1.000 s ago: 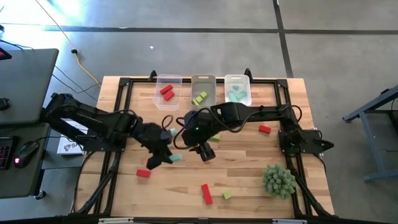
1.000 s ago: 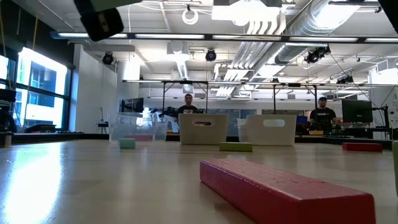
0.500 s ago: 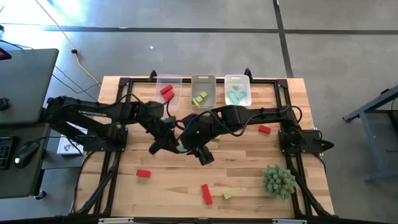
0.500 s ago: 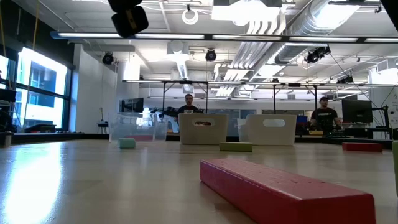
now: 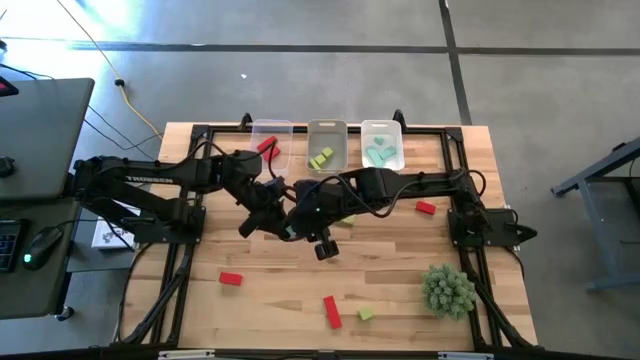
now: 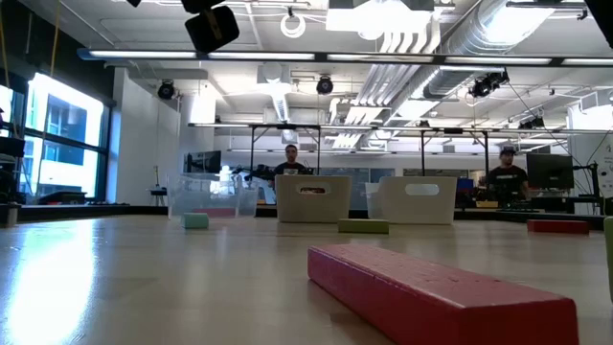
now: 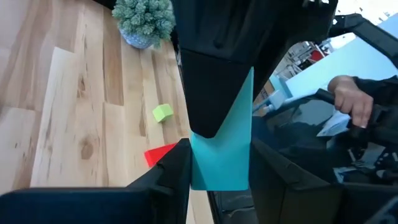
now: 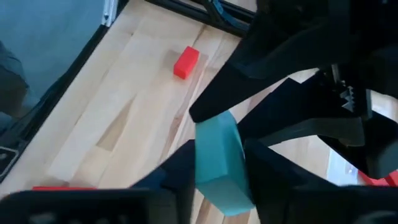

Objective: Sort & place blocks by color
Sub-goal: Put the blue block into the white bin

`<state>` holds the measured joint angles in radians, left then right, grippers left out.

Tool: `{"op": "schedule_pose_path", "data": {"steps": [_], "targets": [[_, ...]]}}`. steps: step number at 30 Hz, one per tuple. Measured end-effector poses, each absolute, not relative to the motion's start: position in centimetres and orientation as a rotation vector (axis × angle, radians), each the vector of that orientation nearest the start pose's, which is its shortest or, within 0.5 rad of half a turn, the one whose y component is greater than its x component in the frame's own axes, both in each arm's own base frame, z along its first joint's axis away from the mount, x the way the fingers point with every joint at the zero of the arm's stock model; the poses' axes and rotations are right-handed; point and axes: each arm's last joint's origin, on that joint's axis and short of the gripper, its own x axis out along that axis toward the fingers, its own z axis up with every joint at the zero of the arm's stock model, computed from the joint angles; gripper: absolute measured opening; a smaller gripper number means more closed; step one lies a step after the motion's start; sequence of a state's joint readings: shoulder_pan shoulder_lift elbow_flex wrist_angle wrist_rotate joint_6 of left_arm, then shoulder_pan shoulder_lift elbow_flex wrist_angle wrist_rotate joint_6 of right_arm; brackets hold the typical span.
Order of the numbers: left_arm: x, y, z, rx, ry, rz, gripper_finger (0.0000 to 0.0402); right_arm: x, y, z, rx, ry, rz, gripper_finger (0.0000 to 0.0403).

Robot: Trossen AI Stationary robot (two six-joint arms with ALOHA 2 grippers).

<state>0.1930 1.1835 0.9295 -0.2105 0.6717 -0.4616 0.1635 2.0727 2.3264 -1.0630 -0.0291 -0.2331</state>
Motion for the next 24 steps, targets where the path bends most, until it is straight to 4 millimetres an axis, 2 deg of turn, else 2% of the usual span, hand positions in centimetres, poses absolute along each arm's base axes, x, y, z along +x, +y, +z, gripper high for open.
{"op": "schedule_pose_path", "data": {"steps": [2,5,7,13,24], "targets": [[25.2,3.2,30.4,-0.655,0.534,-0.375,0.0099,43.0,7.1,38.4,-0.283,0.784,0.274,0.0072],[25.2,3.2,30.5,-0.665,0.527,-0.373,0.0097,43.0,7.0,38.5,-0.273,0.786,0.287,0.005],[25.3,3.2,30.6,-0.654,0.509,-0.369,0.011,42.9,7.0,38.4,-0.242,0.798,0.272,0.0033],[25.3,3.5,30.7,-0.647,0.488,-0.338,0.0155,43.0,6.4,38.4,-0.183,0.811,0.193,0.0031],[24.7,6.6,30.7,-0.639,0.443,-0.241,0.0165,42.9,4.0,38.0,-0.154,0.875,0.062,0.0031]]}}
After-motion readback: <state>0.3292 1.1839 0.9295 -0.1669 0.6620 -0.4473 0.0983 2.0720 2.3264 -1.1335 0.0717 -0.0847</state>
